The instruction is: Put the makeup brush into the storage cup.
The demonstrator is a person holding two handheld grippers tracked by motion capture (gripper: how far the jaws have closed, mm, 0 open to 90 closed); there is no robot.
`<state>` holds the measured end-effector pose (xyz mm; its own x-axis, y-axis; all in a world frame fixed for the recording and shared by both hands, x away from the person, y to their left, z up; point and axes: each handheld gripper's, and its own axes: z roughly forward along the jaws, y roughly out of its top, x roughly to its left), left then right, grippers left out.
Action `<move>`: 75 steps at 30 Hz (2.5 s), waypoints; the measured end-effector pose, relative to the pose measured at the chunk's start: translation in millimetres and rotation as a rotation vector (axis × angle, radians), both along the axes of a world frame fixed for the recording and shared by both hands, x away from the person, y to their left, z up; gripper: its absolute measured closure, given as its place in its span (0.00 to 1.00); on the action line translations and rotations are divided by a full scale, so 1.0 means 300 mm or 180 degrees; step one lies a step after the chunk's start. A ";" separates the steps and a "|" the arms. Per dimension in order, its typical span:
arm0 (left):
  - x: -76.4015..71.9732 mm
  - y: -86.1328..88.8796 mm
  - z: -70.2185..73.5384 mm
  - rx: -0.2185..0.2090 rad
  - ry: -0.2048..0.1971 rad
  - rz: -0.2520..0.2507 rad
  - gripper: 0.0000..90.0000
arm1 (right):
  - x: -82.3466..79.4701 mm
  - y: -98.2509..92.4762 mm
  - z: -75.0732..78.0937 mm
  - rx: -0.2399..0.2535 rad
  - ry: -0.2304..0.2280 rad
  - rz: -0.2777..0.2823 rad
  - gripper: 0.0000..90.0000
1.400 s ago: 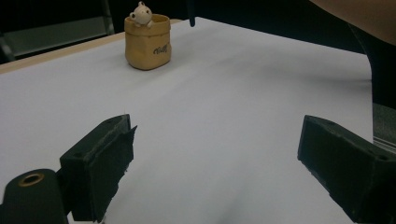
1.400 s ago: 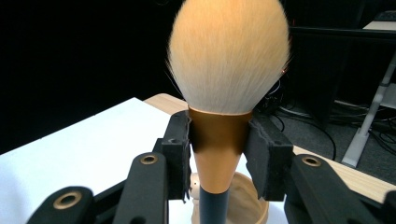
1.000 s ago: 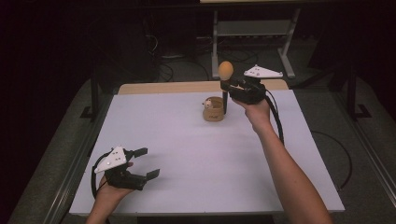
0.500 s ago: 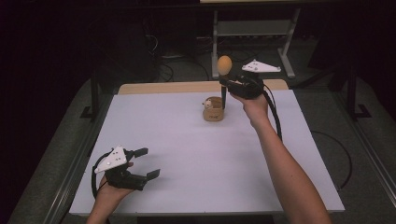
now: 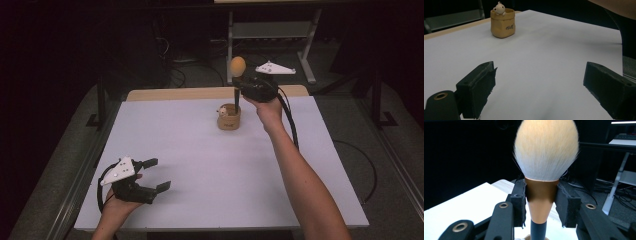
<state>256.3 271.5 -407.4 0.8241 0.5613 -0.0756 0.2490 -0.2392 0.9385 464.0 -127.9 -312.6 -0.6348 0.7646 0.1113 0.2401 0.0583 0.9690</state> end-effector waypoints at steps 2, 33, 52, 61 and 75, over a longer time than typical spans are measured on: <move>0.000 0.001 0.000 0.0006 -0.0003 -0.0002 0.11 | 0.006 0.004 -0.008 -0.0007 0.0014 -0.0016 0.68; 0.000 0.005 0.001 -0.0001 -0.0004 -0.0005 0.11 | 0.068 0.046 -0.092 -0.0192 0.0198 -0.0030 0.68; -0.001 0.004 0.002 -0.0034 0.0001 0.0003 0.11 | 0.080 0.057 -0.122 -0.0279 0.0329 0.0016 0.68; 0.000 0.005 0.003 0.0005 -0.0022 -0.0014 0.11 | 0.083 0.064 -0.141 -0.0357 0.0462 0.0044 0.59; -0.002 0.001 0.001 -0.0017 0.0012 -0.0005 0.11 | 0.069 0.041 -0.124 -0.0308 0.0492 0.0090 0.36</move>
